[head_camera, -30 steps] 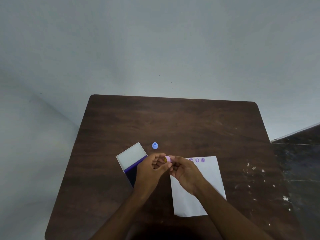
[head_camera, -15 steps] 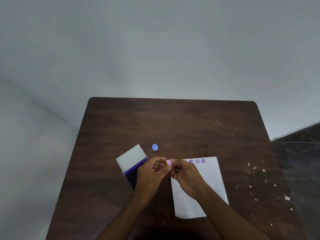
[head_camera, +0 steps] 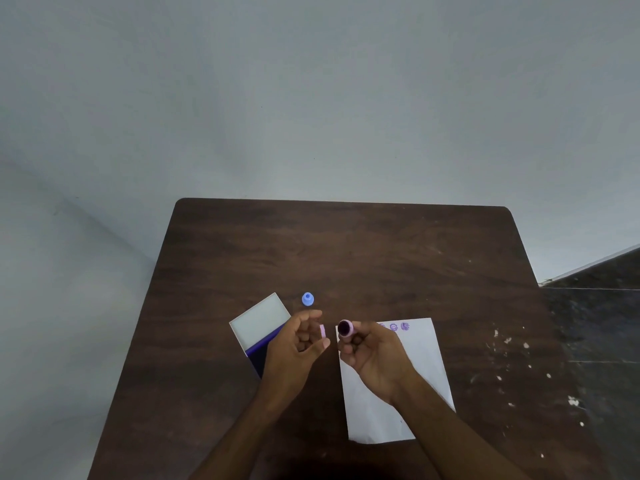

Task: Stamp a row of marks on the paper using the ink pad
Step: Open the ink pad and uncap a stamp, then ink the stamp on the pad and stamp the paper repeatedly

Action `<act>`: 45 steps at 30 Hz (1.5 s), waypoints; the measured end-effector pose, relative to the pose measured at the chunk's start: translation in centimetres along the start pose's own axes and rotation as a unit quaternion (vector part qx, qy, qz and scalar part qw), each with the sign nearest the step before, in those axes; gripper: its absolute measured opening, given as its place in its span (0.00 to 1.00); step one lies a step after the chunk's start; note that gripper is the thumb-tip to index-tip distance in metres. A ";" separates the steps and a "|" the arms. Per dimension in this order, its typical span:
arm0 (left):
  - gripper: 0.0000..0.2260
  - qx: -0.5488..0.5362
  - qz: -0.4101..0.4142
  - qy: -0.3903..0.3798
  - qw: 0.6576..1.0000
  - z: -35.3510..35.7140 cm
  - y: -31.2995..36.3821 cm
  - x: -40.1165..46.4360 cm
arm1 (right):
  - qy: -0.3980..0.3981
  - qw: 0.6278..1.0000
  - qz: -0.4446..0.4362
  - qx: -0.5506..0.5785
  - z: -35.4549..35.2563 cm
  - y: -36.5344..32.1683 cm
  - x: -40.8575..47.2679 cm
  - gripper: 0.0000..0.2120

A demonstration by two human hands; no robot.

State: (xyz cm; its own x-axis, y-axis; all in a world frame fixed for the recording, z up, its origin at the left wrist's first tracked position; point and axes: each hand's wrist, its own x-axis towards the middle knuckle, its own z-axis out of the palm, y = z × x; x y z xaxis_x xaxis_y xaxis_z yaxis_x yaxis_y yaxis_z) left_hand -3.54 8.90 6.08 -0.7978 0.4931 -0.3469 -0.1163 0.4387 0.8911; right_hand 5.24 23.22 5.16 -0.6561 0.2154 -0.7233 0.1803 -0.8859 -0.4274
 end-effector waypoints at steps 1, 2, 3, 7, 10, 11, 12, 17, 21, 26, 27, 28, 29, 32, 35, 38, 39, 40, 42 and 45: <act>0.16 0.005 0.007 0.000 1.000 0.0 -0.1 0.0 | -0.011 1.000 0.009 0.013 0.0 0.0 -0.2 0.10; 0.16 0.013 0.013 0.001 1.000 0.1 -0.2 0.1 | -0.025 0.999 0.016 0.022 0.1 0.0 -0.4 0.10; 0.14 0.017 0.016 0.001 1.000 0.2 -0.4 0.2 | -0.039 0.999 0.020 0.030 0.2 0.1 -0.6 0.10; 0.12 -0.005 -0.020 -0.002 1.000 0.5 -1.2 0.6 | -0.082 0.994 0.025 0.066 0.5 0.0 -1.0 0.08; 0.12 -0.044 -0.024 -0.010 0.999 0.6 -1.5 0.6 | -0.093 0.992 0.027 0.082 0.5 -0.2 -1.2 0.08; 0.13 -0.046 -0.025 -0.011 0.999 0.7 -1.6 0.7 | -0.095 0.991 0.028 0.086 0.5 -0.2 -1.2 0.08; 0.13 -0.045 -0.025 -0.010 0.999 0.8 -1.7 0.8 | -0.098 0.991 0.029 0.090 0.4 -0.3 -1.2 0.08; 0.14 0.017 -0.021 -0.002 1.000 1.2 -2.6 1.8 | -0.103 0.989 0.031 0.097 0.5 -0.8 -1.4 0.08; 0.15 0.102 -0.027 0.001 0.994 1.4 -3.4 3.3 | -0.106 0.988 0.038 0.106 0.7 -1.2 -1.7 0.07; 0.15 0.265 -0.012 0.015 0.964 2.0 -4.1 5.9 | -0.101 0.988 0.042 0.112 0.8 -1.5 -2.2 0.08; 0.15 0.301 -0.005 0.019 0.954 2.0 -4.3 6.3 | -0.101 0.988 0.041 0.113 0.8 -1.7 -2.3 0.08; 0.15 0.324 0.005 0.023 0.946 2.1 -4.4 6.6 | -0.103 0.987 0.040 0.115 0.8 -1.8 -2.4 0.08; 0.15 0.344 0.018 0.022 0.939 2.1 -4.5 6.7 | -0.104 0.987 0.039 0.117 0.8 -2.0 -2.5 0.09; 0.13 0.352 -0.002 0.013 0.936 2.7 -4.4 7.0 | -0.106 0.986 0.035 0.120 0.8 -2.4 -2.7 0.09; 0.14 0.360 -0.071 0.012 0.930 2.9 -4.1 7.3 | -0.108 0.987 0.031 0.118 0.7 -2.5 -2.8 0.10; 0.19 0.393 -0.007 0.000 0.920 3.1 -4.3 7.0 | -0.116 0.987 0.023 0.104 0.7 -2.7 -2.8 0.11; 0.20 0.402 0.033 0.003 0.915 3.1 -4.4 6.8 | -0.119 0.987 0.019 0.101 0.6 -2.7 -2.7 0.12; 0.20 0.405 0.053 0.006 0.913 3.1 -4.5 6.6 | -0.122 0.987 0.015 0.099 0.6 -2.7 -2.7 0.12; 0.17 0.398 0.060 0.018 0.915 3.1 -4.6 6.4 | -0.123 0.988 0.011 0.094 0.6 -2.7 -2.7 0.13; 0.16 0.393 0.072 0.018 0.917 3.2 -4.6 5.9 | -0.119 0.989 0.006 0.088 0.5 -2.7 -2.7 0.11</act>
State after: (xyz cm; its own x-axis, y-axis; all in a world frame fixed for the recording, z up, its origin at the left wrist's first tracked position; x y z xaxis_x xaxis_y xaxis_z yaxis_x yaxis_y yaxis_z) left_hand -5.82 12.21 -1.03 -0.7921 0.5697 -0.2191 0.4427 0.7833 0.4364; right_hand 6.11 24.83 8.57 -0.8130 0.1204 -0.5697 0.0726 -0.9498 -0.3044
